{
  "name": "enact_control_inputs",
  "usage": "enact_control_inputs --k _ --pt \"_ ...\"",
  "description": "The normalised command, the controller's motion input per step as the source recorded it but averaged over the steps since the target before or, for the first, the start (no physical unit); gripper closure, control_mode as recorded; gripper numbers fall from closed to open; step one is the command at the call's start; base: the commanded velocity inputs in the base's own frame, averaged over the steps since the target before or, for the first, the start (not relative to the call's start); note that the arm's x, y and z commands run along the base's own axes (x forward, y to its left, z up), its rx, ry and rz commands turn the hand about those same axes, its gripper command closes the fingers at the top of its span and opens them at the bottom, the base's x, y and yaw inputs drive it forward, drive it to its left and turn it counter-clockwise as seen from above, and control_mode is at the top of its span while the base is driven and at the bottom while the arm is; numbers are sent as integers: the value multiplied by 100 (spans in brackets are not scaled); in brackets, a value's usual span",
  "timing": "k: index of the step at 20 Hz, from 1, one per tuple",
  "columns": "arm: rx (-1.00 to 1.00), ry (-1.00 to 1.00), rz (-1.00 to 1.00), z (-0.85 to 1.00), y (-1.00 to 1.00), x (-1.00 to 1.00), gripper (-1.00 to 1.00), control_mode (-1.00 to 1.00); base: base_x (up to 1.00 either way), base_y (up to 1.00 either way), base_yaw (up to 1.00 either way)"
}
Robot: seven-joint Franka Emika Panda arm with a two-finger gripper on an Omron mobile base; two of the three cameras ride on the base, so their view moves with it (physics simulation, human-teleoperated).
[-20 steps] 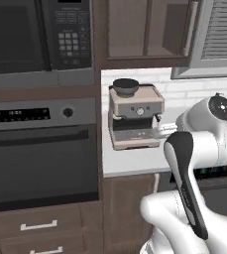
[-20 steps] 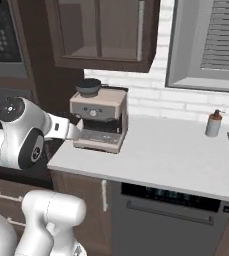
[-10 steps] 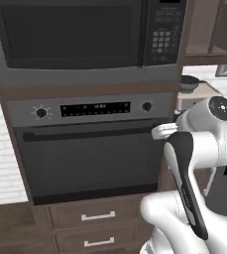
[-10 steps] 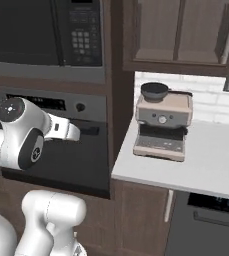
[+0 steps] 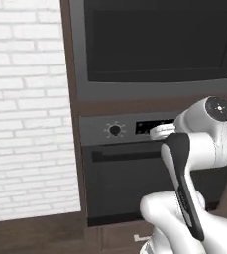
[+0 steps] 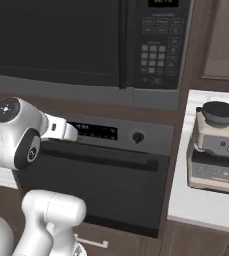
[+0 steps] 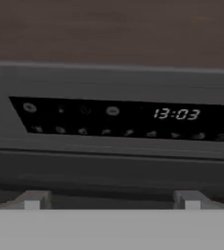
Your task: Navigate to the oven.
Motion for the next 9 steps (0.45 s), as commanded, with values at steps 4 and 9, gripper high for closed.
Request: enact_control_inputs --k 4,9 --pt "0 0 0 0 0 0 -100 100 76 -9 0" --pt "0 0 0 0 0 0 -100 100 57 -19 -8"
